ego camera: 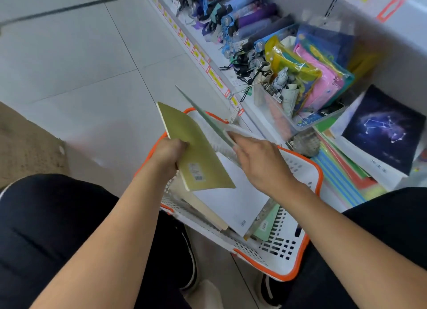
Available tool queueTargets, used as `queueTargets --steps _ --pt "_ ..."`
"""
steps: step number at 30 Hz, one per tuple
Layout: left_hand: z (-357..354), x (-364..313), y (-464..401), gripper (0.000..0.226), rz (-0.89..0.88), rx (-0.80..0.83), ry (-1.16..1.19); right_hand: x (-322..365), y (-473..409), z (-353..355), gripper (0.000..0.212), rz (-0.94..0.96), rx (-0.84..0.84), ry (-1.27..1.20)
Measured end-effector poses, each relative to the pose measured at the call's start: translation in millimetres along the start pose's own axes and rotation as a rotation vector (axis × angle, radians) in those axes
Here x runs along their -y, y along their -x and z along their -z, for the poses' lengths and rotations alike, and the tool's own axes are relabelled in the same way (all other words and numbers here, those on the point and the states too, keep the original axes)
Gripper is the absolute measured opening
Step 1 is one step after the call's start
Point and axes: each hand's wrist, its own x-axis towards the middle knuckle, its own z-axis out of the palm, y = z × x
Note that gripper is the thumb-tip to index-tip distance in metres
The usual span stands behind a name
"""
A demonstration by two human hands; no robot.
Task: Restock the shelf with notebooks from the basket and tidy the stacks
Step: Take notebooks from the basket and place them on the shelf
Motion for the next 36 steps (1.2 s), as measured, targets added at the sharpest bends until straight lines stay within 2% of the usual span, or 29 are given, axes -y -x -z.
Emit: queueTargets --steps 2,3,7,11,13,14,16,17,18,20,21,22,24,25,27,29,31,33,36 --pt "-7 -8 10 0.020 0.030 0.220 0.195 6 20 1 0.067 0.165 0.005 0.203" --pt "-11 -11 12 0.027 0.036 0.305 0.270 7 29 -2 0.075 0.187 0.002 0.253" --pt "-18 -17 21 0.044 0.017 0.448 0.461 -4 35 -10 0.078 0.149 0.036 0.144" --pt "-24 -18 26 0.042 -0.011 0.524 0.504 -14 44 -6 0.071 0.093 0.233 -0.024" --pt "-27 -19 25 0.047 0.022 0.553 0.491 -15 44 -5 0.060 0.018 0.277 -0.151" --pt "-30 -20 25 0.049 0.043 0.564 0.484 -10 42 -2 0.046 -0.074 0.245 -0.286" --pt "-40 -22 30 0.051 0.060 0.608 0.456 -8 33 2 0.012 -0.278 0.000 -0.499" --pt "-46 -22 33 0.051 0.052 0.633 0.441 -12 29 2 0.025 -0.376 -0.133 -0.527" --pt "-51 -22 36 0.050 0.047 0.638 0.426 -16 27 4 0.047 -0.450 -0.200 -0.532" --pt "-58 -21 40 0.047 0.035 0.617 0.366 -26 20 6 0.098 -0.554 -0.218 -0.593" --pt "-59 -21 41 0.046 0.026 0.610 0.332 -29 18 7 0.111 -0.607 -0.178 -0.666" --pt "-60 -22 44 0.045 0.015 0.609 0.291 -30 19 10 0.107 -0.653 -0.131 -0.744" --pt "-61 -27 47 0.046 -0.033 0.607 0.171 -32 20 15 0.068 -0.755 -0.089 -0.915" --pt "-60 -29 47 0.048 -0.074 0.590 0.101 -36 22 15 0.051 -0.798 -0.108 -0.968" --pt "-57 -31 44 0.054 -0.148 0.533 0.012 -48 26 16 0.032 -0.854 -0.166 -1.018" --pt "-52 -30 37 0.058 -0.166 0.513 0.006 -58 27 19 0.026 -0.864 -0.176 -1.055" --pt "-51 -29 33 0.058 -0.104 0.539 0.093 -64 27 25 0.025 -0.893 -0.173 -1.095" --pt "-52 -30 35 0.061 -0.020 0.602 0.203 -70 27 28 0.027 -0.923 -0.158 -1.164" --pt "-56 -31 43 0.053 0.041 0.726 0.343 -74 27 32 0.029 -0.947 -0.115 -1.253"
